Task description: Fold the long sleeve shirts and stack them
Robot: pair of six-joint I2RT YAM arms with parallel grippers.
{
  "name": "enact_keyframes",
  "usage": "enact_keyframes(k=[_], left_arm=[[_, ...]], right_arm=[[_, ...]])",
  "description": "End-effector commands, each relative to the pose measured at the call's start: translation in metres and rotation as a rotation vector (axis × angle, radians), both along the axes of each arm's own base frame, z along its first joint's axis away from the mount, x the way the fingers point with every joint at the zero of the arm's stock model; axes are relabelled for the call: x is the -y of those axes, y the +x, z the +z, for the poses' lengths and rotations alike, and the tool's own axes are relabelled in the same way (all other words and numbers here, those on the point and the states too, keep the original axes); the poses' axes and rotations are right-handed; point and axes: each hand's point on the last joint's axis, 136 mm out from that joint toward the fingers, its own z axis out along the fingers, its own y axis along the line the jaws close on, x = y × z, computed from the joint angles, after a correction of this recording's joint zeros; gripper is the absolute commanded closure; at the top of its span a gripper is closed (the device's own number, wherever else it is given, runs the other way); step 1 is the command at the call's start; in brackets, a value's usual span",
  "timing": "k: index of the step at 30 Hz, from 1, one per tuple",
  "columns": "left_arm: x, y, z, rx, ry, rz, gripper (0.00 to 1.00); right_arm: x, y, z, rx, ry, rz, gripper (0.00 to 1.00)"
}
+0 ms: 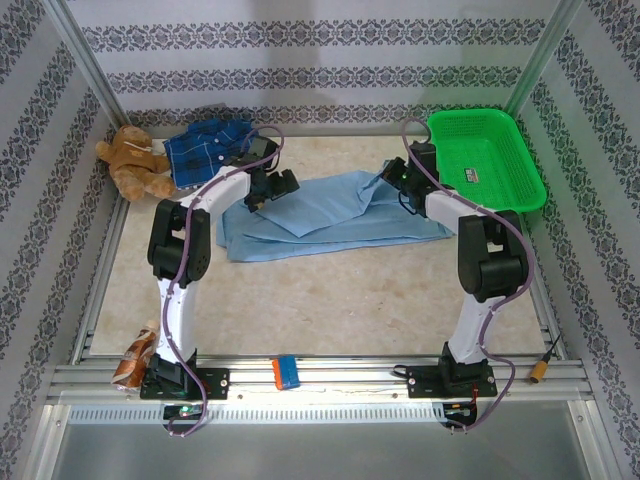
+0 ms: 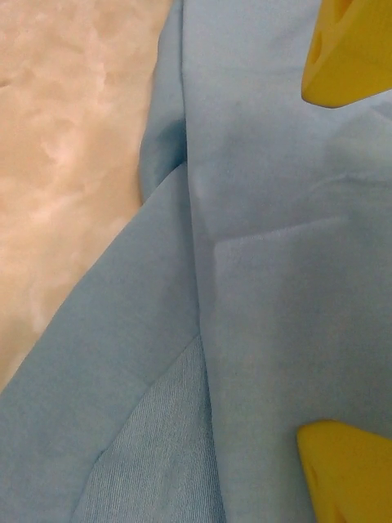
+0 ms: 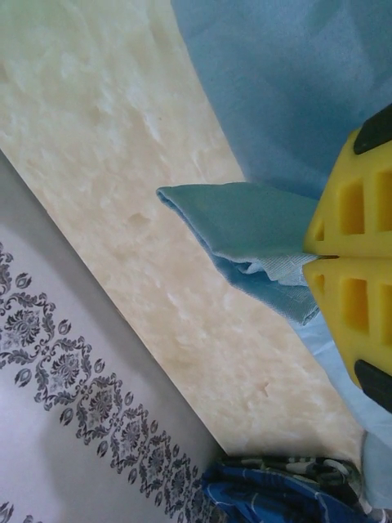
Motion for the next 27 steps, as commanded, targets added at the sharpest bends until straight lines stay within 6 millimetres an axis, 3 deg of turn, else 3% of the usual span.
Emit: enact_keyframes(k=[1, 2, 8, 13, 17, 20, 27], left_arm=[[-0.019, -0.003, -0.013, -0.032, 0.086, -0.02, 0.02], [-0.026, -0.007, -0.024, -0.059, 0.109, -0.033, 0.02], [-0.036, -0.014, -0.037, -0.096, 0.172, -0.094, 0.02], [-0.043, -0.018, -0.044, -0.11, 0.218, -0.161, 0.02], [-0.042, -0.019, -0.04, -0.093, 0.229, -0.216, 0.02], [-0.036, -0.019, -0.021, -0.046, 0.197, -0.24, 0.02], [-0.022, -0.03, 0.046, 0.068, 0.11, -0.193, 0.01]], right_arm=[[0.019, -0.013, 0.012, 0.018, -0.041, -0.036, 0.95], [0.027, -0.022, 0.008, 0.004, -0.058, -0.042, 0.94], [0.04, -0.044, -0.001, -0.036, -0.104, -0.06, 0.9], [0.054, -0.061, -0.01, -0.072, -0.169, -0.089, 0.64], [0.065, -0.07, -0.009, -0.094, -0.225, -0.113, 0.52], [0.069, -0.077, -0.002, -0.105, -0.256, -0.112, 0.5], [0.04, -0.091, 0.012, -0.141, -0.35, 0.036, 0.47]])
